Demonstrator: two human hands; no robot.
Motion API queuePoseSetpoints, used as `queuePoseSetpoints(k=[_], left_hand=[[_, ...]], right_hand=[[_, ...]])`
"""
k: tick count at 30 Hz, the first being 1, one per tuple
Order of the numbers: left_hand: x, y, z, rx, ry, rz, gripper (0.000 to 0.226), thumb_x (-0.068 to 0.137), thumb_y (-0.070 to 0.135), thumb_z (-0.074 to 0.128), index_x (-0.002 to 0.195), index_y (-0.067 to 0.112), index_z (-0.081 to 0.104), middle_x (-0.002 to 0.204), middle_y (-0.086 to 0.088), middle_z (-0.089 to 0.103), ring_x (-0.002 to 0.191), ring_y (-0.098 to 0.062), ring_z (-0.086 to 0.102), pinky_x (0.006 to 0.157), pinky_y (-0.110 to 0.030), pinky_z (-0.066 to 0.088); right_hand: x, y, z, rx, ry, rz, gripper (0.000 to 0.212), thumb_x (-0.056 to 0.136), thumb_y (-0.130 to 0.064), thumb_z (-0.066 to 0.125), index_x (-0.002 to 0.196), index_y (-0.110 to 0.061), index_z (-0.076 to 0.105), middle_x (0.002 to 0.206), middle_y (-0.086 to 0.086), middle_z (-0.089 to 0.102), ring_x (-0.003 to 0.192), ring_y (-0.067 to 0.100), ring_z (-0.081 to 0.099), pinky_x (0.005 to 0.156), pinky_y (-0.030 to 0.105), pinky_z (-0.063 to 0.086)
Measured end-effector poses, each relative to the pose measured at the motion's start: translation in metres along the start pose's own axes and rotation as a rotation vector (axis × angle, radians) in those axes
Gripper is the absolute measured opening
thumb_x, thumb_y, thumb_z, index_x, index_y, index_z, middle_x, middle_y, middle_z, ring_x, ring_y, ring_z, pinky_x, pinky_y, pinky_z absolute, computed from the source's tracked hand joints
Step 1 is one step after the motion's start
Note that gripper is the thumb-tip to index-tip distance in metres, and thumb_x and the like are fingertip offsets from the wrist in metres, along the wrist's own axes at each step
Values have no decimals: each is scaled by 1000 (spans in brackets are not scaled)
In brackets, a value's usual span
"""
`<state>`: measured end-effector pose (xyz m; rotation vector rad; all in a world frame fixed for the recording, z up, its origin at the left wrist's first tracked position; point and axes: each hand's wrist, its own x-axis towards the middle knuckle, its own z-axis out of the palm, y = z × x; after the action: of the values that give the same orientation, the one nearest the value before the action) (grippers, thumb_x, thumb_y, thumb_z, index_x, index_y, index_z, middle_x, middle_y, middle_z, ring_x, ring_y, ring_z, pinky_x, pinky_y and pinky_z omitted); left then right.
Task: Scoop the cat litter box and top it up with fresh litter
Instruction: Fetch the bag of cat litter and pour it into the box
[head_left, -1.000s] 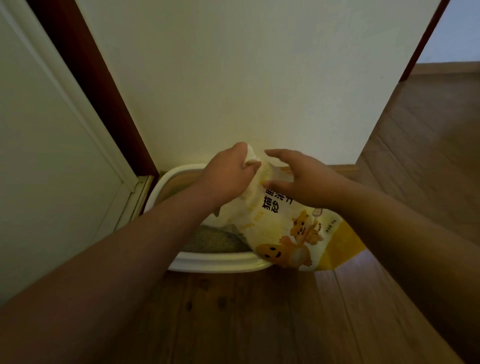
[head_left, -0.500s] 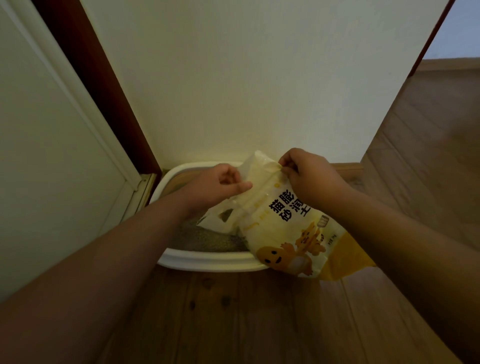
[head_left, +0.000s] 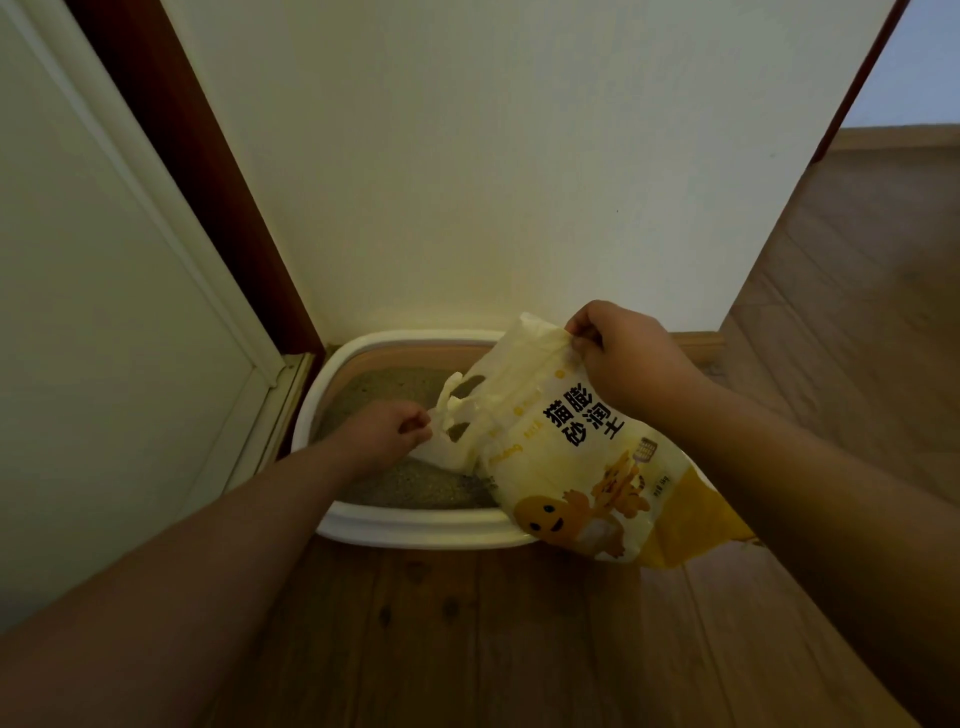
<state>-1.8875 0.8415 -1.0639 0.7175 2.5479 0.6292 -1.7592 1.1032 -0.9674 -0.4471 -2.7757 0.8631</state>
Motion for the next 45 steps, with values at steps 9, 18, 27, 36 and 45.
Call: queuePoseSetpoints(k=[9, 18, 27, 36, 45], left_hand=[[-19, 30, -1, -163, 140, 12, 16, 106, 24, 47, 109, 16, 60, 95, -7, 63, 88, -24, 59, 73, -36, 47], [-55, 76, -20, -76, 106, -24, 11, 103, 21, 49, 104, 21, 59, 91, -3, 63, 84, -21, 59, 71, -37, 50], [-93, 129, -19, -83, 243, 43, 13, 103, 28, 51, 92, 28, 58, 87, 7, 62, 80, -10, 59, 71, -33, 53], [-107, 162, -25, -60, 403, 219, 17, 103, 27, 47, 89, 28, 56, 85, 11, 55, 79, -4, 53, 65, -25, 42], [-97, 161, -30, -4, 406, 224, 15, 102, 27, 50, 90, 28, 59, 86, 13, 57, 81, -3, 53, 69, -27, 46]], right_hand=[[-9, 0, -15, -21, 0, 43, 16, 102, -16, 46, 109, -21, 59, 93, -4, 64, 75, 8, 59, 56, 22, 44], [-36, -14, -47, -17, -62, 194, 20, 95, -6, 50, 98, -24, 57, 91, -5, 61, 74, 9, 56, 53, 24, 41], [-72, -14, -71, 181, 123, 300, 26, 93, -5, 49, 99, -21, 68, 85, -5, 65, 77, 20, 63, 68, 43, 59], [-80, 11, -99, 271, 163, 423, 26, 93, 1, 45, 94, -16, 64, 88, 5, 65, 76, 25, 61, 61, 37, 54], [-71, 37, -93, 153, -22, 487, 28, 90, -1, 48, 104, -20, 62, 94, 2, 64, 87, 22, 62, 80, 45, 58]])
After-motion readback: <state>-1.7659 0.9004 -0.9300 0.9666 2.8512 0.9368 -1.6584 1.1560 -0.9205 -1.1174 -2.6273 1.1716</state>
